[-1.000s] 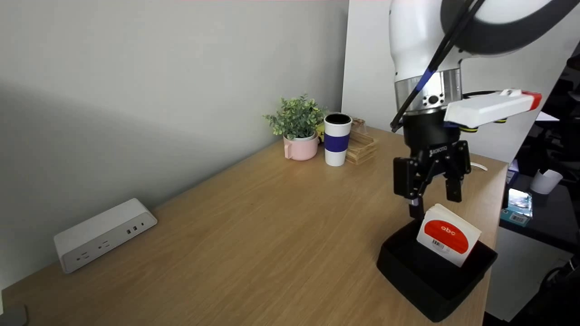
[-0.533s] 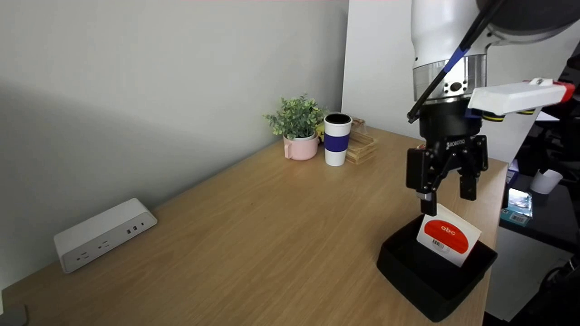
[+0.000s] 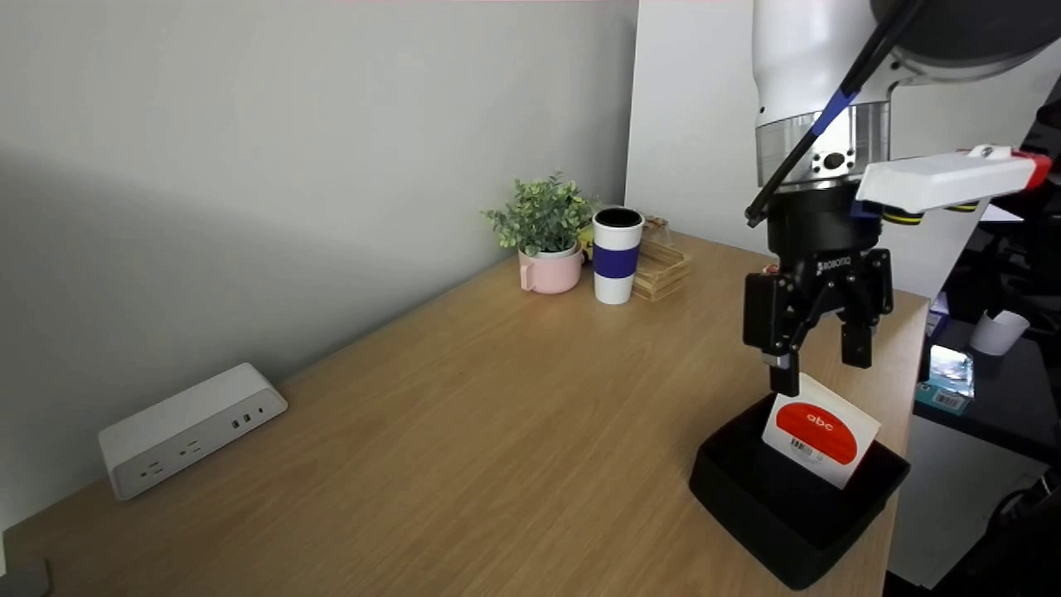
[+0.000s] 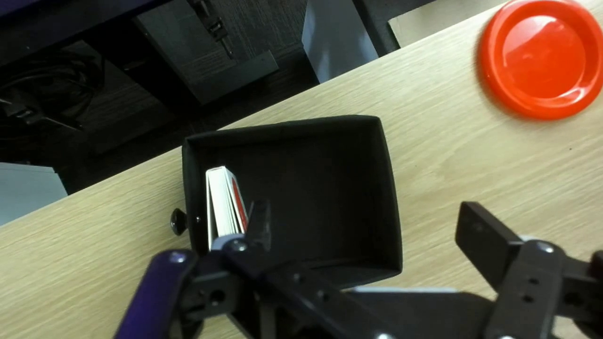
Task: Put the book in the black bowl
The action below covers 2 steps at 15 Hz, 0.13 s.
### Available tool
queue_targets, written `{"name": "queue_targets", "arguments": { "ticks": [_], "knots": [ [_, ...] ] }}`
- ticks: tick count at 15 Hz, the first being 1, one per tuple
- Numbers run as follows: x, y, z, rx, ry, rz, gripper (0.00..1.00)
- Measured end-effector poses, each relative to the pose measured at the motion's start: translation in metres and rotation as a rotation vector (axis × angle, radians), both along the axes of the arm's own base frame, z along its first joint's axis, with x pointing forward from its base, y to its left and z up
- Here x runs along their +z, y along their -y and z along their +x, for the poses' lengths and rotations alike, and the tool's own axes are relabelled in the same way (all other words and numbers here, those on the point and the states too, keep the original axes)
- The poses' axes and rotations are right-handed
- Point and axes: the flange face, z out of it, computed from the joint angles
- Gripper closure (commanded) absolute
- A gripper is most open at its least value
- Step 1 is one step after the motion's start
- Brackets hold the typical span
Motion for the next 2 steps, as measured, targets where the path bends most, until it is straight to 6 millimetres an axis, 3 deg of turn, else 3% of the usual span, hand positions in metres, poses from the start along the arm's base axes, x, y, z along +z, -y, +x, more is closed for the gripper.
{"name": "queue_targets", "arguments": {
  "ticks": [2],
  "knots": [
    [0.0,0.0,0.0,0.0,0.0,0.0,0.0]
  ]
}}
